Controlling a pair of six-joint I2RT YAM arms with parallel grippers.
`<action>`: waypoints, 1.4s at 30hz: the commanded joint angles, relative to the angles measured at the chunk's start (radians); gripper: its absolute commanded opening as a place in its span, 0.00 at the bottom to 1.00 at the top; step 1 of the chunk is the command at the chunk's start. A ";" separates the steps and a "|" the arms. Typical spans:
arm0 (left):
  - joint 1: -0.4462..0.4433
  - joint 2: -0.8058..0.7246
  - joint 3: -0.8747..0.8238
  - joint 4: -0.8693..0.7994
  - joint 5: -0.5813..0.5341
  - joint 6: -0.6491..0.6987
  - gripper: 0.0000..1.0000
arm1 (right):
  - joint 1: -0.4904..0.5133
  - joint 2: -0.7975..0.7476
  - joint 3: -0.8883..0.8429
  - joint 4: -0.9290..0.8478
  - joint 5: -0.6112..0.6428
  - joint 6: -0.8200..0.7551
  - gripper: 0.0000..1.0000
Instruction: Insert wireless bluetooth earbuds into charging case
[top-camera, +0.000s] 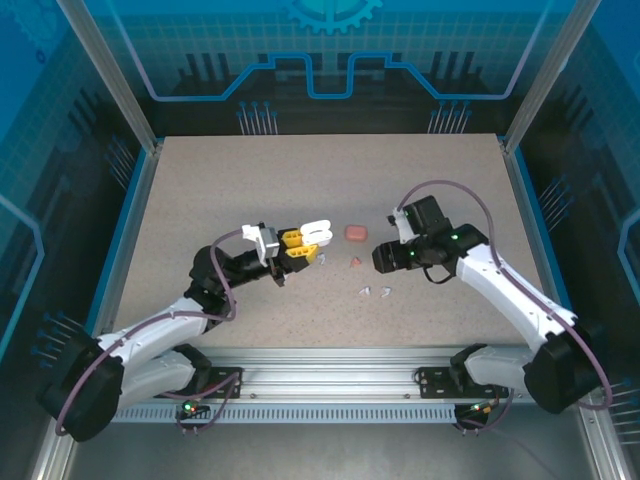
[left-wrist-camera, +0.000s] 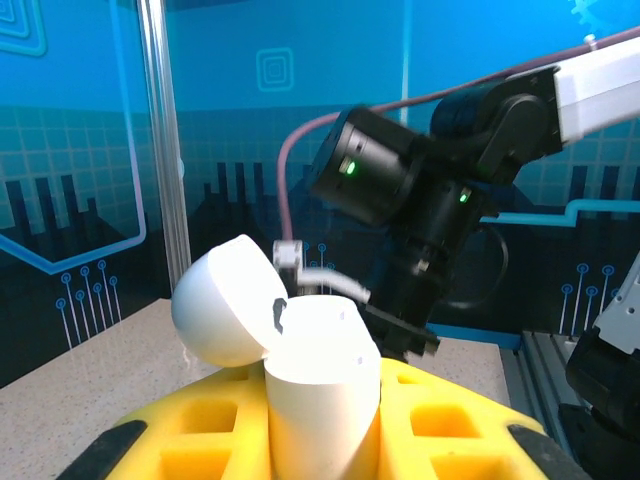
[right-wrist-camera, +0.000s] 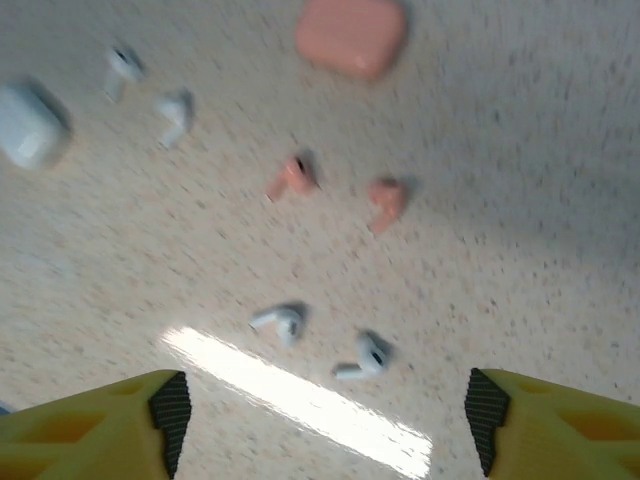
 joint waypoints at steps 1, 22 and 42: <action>-0.005 -0.032 -0.010 -0.018 -0.019 0.033 0.00 | -0.010 0.067 -0.027 -0.049 0.033 0.041 0.68; -0.005 -0.037 -0.006 -0.035 -0.025 0.032 0.00 | -0.010 0.370 -0.071 0.077 -0.064 0.047 0.39; -0.004 -0.050 -0.003 -0.078 -0.033 0.046 0.00 | 0.024 0.452 -0.048 0.069 -0.060 0.048 0.28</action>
